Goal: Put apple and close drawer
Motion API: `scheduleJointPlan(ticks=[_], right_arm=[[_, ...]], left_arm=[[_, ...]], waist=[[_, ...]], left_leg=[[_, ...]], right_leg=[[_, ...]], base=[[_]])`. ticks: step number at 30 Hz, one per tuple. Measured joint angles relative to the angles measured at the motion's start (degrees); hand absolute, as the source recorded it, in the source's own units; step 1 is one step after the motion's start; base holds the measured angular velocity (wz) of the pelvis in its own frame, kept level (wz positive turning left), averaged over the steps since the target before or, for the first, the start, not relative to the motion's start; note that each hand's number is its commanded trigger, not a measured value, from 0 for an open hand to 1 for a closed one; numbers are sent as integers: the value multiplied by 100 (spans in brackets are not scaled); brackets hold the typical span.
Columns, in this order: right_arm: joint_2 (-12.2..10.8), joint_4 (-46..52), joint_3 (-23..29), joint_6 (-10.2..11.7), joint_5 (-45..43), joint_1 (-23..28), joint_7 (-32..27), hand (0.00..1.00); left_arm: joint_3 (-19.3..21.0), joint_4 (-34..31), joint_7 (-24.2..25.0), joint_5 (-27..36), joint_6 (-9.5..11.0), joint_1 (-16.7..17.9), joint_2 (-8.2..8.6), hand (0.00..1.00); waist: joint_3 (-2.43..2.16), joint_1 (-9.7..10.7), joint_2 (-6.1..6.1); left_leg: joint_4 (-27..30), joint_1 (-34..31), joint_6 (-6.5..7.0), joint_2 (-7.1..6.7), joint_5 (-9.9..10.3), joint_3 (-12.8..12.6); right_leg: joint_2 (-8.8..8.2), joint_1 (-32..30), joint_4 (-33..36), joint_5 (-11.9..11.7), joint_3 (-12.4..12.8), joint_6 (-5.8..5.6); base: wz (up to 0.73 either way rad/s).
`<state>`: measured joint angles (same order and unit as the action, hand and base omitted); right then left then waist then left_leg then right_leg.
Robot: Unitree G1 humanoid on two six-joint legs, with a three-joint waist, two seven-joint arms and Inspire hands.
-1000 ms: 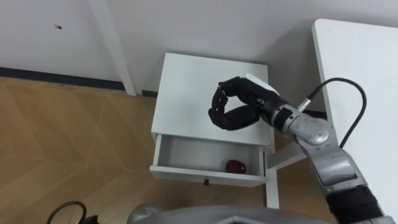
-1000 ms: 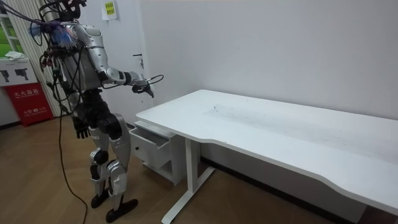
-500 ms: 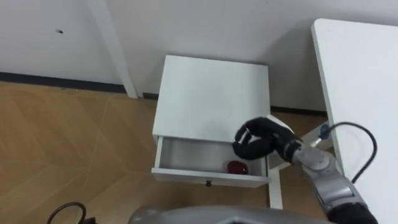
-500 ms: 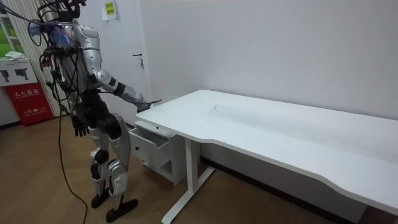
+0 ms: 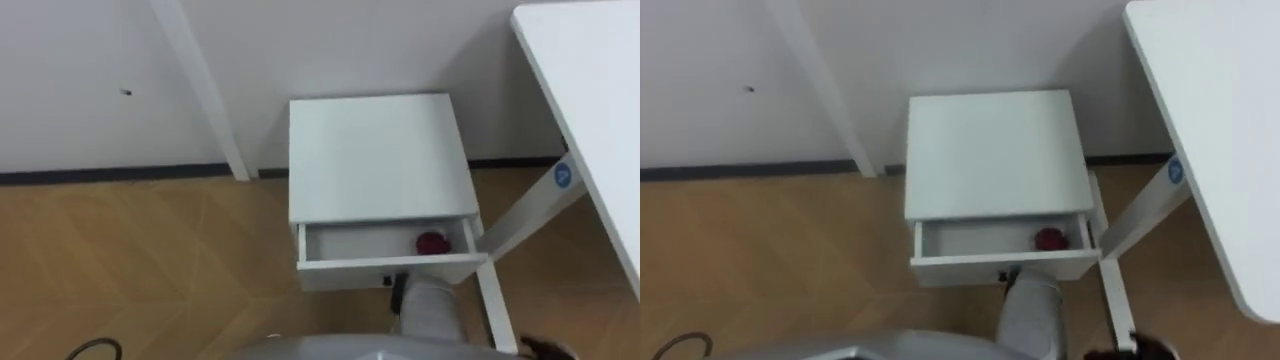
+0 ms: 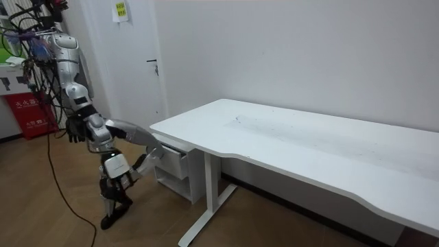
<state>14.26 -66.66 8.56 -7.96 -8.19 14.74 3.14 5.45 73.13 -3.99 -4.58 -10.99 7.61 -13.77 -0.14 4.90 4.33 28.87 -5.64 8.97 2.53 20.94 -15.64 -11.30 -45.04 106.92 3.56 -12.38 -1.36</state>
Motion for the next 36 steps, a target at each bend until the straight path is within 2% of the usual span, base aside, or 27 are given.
scheduleJointPlan(ticks=[1, 4, 5, 9, 11, 13, 14, 15, 16, 17, 18, 19, 20, 22, 23, 24, 25, 26, 27, 28, 30, 32, 36], right_arm=[[-8, -232, -64, -23, 129, 3, -21, 0], [-81, -513, -278, -14, 476, -25, -170, 0], [-85, -571, -285, -7, 625, -8, -200, 0], [-103, -651, -293, -16, 981, -68, -331, 0], [-103, -673, -282, -30, 1063, -75, -381, 0], [-95, -684, -282, -94, 1210, -127, -436, 0], [-96, -690, -287, -117, 1254, -143, -450, 0], [-101, -685, -292, -205, 1328, -173, -482, 0], [-136, -670, -277, -278, 1317, -263, -520, 0], [-156, -585, -266, -306, 1216, -242, -544, 0], [-143, -592, -248, -328, 1213, -237, -573, 0], [-184, -601, -223, -382, 1213, -221, -621, 0], [-228, -572, -225, -415, 1212, -210, -601, 0], [-290, -546, -169, -431, 1196, -77, -563, 0], [-290, -546, -159, -428, 1171, -88, -563, 0], [-290, -566, -118, -391, 1031, -131, -561, 0], [-290, -575, -32, -354, 867, -167, -559, 0], [-283, -573, 0, -335, 800, -184, -567, 0], [-282, -561, 62, -323, 775, -266, -599, 0], [-268, -568, 77, -318, 755, -354, -634, 0], [-267, -576, 109, -310, 739, -457, -689, 0], [-264, -557, 137, -265, 703, -544, -692, 0], [-296, -564, 141, -278, 540, -579, -662, 0]], left_arm=[[-2, 1, 1, -12, -110, -59, 18, 0], [2, 6, -9, -12, -153, -94, 62, 0], [2, 8, -9, -17, -174, -98, 104, 0], [0, 17, -22, -10, -275, -5, 135, 0], [23, 7, -38, -13, -278, 64, 138, 0], [36, 14, -37, 3, -277, 148, 140, 0], [50, 16, -37, 2, -286, 175, 140, 0], [70, 22, -42, 0, -285, 272, 165, 0], [53, 31, -56, 25, -275, 435, 195, 0], [-94, -16, -71, 81, -275, 400, 135, 0], [-111, -35, -84, 122, -249, 355, 119, 0], [-33, -59, -130, 123, -224, 351, 96, 0], [14, -61, -175, 131, -226, 375, 93, 0], [14, -173, -287, 287, -156, 349, 127, 0], [17, -217, -304, 287, -144, 348, 134, 0], [73, -277, -338, 279, -141, 322, 136, 0], [192, -354, -400, 278, -129, 308, 134, 0], [251, -371, -440, 279, -105, 316, 136, 0], [327, -381, -470, 283, -68, 327, 119, 0], [353, -405, -495, 280, -37, 306, 115, 0], [354, -393, -508, 282, -12, 248, 124, 0], [355, -338, -508, 282, 45, 185, 192, 0], [402, -296, -507, 268, 53, 203, 242, 0]], waist=[[27, 9, 66], [27, 8, 71], [25, 12, 73], [8, 10, -15], [17, 35, -70], [21, 33, -85], [14, 33, -77], [18, 10, -132], [-39, -7, -423], [25, 24, -338], [16, 27, -213], [98, -4, -289], [87, -3, -356], [109, 5, -539], [98, -10, -557], [86, -27, -569], [57, -49, -611], [44, -60, -633], [43, -112, -670], [44, -117, -706], [34, -111, -749], [28, -158, -752], [35, -209, -780]], left_leg=[[76, -69, 37, 67, 25, 2], [310, -244, 125, 125, 109, 35], [388, -274, 162, 150, 145, 36], [453, -269, 220, 155, 179, 40], [458, -275, 207, 155, 187, 42], [438, -252, 109, 155, 219, 37], [414, -217, 6, 151, 226, 8], [211, -35, -568, 47, 213, -71], [230, 143, -1146, -111, 213, 17], [1098, -155, -559, 246, 416, 538], [1333, -305, -827, 286, 970, 747], [1619, -372, -538, 159, 1052, 819], [1568, -295, -545, 103, 1054, 828], [885, -24, -552, -95, 722, 781], [656, 47, -532, -156, 595, 741], [289, 137, -486, -194, 376, 668], [58, 164, -369, -198, 220, 614], [-24, 187, -343, -200, 173, 606], [-205, 247, -378, -195, 91, 605], [-321, 316, -456, -157, 38, 622], [-472, 464, -548, -102, -14, 621], [-650, 670, -685, -24, -91, 588], [-944, 872, -870, 54, -204, 599]], right_leg=[[43, -362, 439, 166, -83, -30], [-61, -1012, 963, 453, -211, -60], [-77, -1100, 1006, 476, -207, -76], [-85, -1038, 959, 520, -174, -140], [-180, -830, 868, 518, -208, -141], [-353, -363, 462, 505, -178, -157], [-422, -182, 271, 505, -182, -154], [-491, 246, -289, 506, -167, -129], [-674, 699, -1102, 489, -79, -106], [-696, 947, -1792, 506, 6, -230], [-670, 1074, -2124, 523, 70, -291], [-672, 1555, -3050, 608, 223, -416], [-661, 1917, -3550, 627, 189, -446], [-504, 2973, -5266, 723, -34, -543], [-410, 3144, -5677, 758, -10, -574], [-176, 3470, -6534, 802, 48, -554], [59, 3742, -7313, 845, 132, -475], [122, 3906, -7663, 889, 152, -449], [284, 4216, -8247, 915, 251, -476], [383, 4425, -8640, 913, 241, -473], [497, 4687, -9035, 913, 177, -472], [651, 4884, -9245, 864, 152, -391], [764, 4999, -9351, 896, 119, -271]], base=[[-7], [0], [0], [1], [8], [-2], [-20], [-34], [-27], [-11], [0], [0], [10], [10], [-17], [-27], [-25], [-31], [-28], [-25], [-7], [-5], [-1]])
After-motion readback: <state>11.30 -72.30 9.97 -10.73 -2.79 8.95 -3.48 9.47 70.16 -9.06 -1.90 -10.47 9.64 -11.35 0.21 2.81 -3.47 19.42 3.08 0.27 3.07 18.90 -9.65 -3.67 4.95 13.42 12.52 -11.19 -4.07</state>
